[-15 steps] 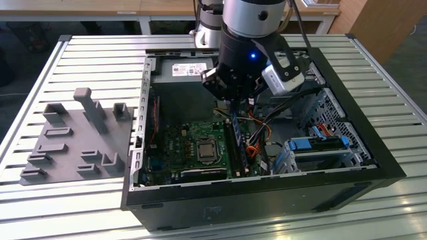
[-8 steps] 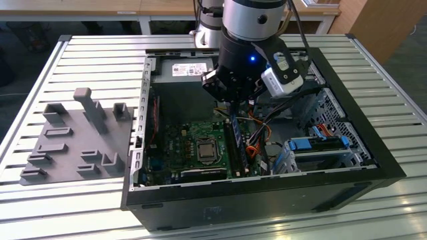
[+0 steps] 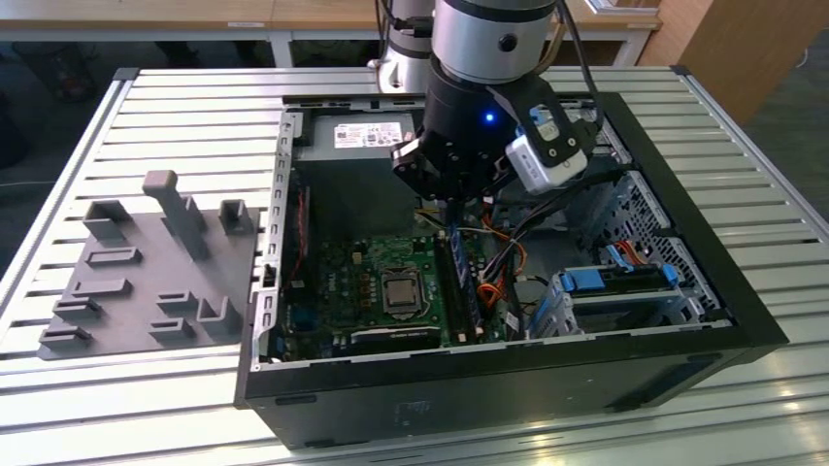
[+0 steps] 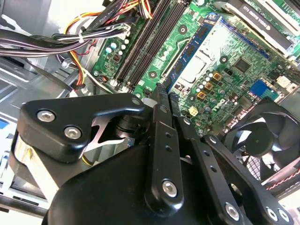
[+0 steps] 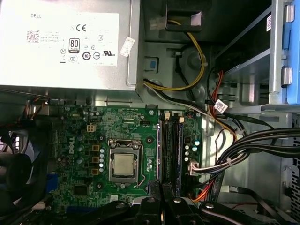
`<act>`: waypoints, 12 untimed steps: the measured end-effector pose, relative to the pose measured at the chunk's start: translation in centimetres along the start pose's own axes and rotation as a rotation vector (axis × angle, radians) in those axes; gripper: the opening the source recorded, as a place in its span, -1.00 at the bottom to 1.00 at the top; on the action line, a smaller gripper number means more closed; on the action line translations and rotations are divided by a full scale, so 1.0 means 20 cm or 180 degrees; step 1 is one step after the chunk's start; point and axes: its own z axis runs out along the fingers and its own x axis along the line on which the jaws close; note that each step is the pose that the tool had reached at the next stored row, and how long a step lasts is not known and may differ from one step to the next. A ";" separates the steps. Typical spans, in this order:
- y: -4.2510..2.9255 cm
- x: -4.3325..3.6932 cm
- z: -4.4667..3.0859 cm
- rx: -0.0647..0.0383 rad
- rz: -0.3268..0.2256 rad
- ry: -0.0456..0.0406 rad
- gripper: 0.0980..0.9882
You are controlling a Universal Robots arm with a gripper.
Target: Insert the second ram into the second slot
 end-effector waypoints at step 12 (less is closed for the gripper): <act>0.000 0.000 0.014 0.0000 0.0003 0.0001 -0.92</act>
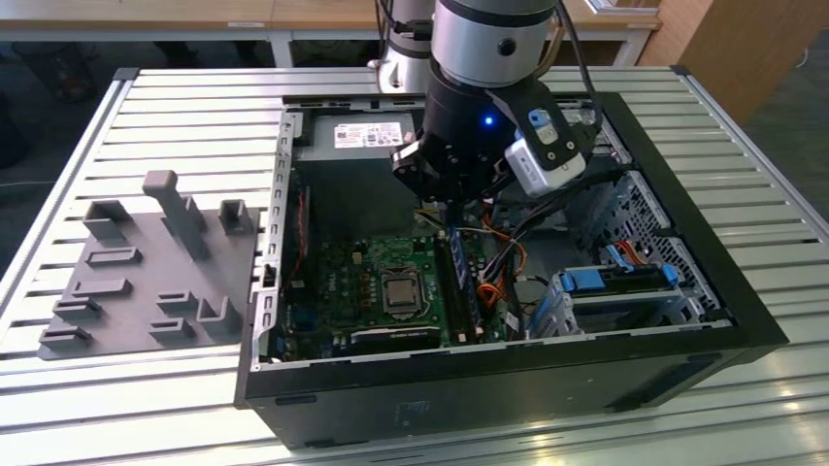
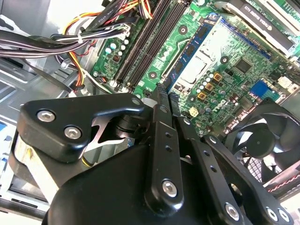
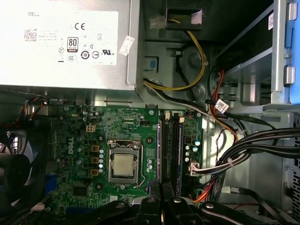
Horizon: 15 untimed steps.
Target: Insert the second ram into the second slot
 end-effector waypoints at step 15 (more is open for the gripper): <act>-0.001 0.000 0.038 0.0000 0.0009 0.0004 -0.92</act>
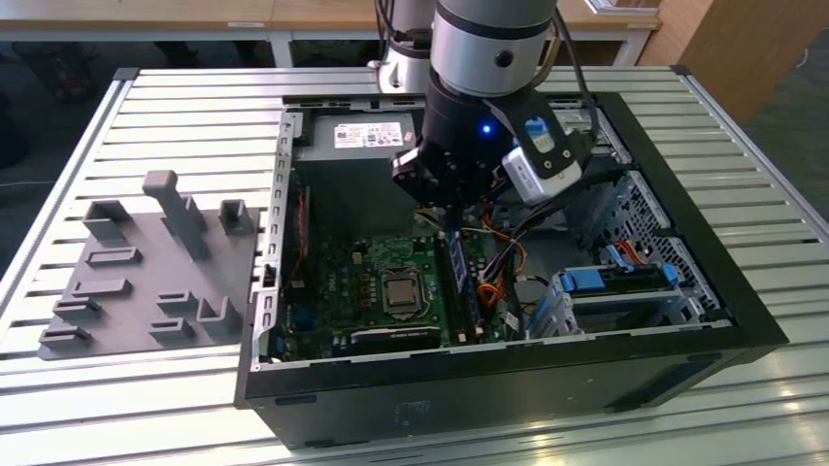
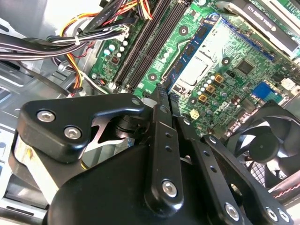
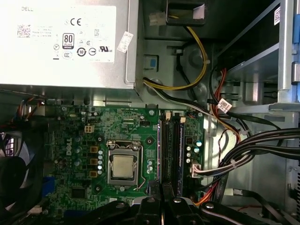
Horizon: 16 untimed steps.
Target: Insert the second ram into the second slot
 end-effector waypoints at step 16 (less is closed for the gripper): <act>-0.001 0.005 0.039 -0.0059 -0.0001 -0.0011 -0.92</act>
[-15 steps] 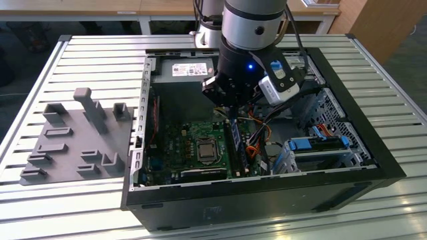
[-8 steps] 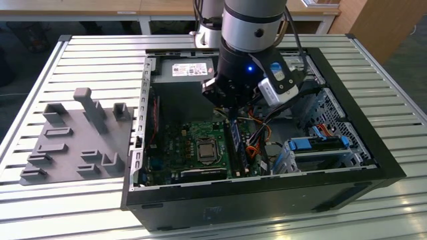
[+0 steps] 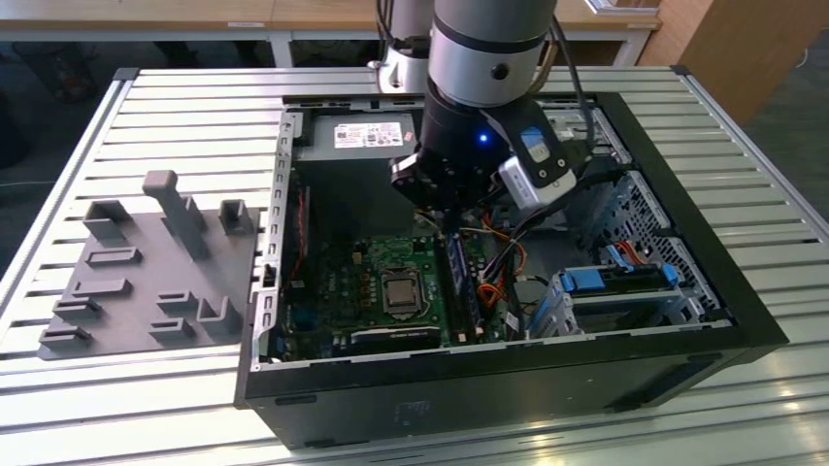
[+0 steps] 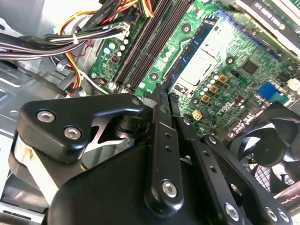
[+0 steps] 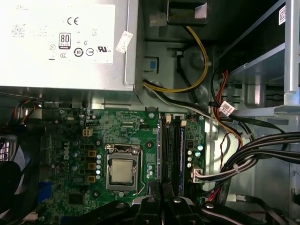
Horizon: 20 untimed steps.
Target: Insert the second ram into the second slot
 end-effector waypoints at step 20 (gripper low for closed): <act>-0.016 0.001 0.115 0.0011 0.0144 -0.0010 -0.92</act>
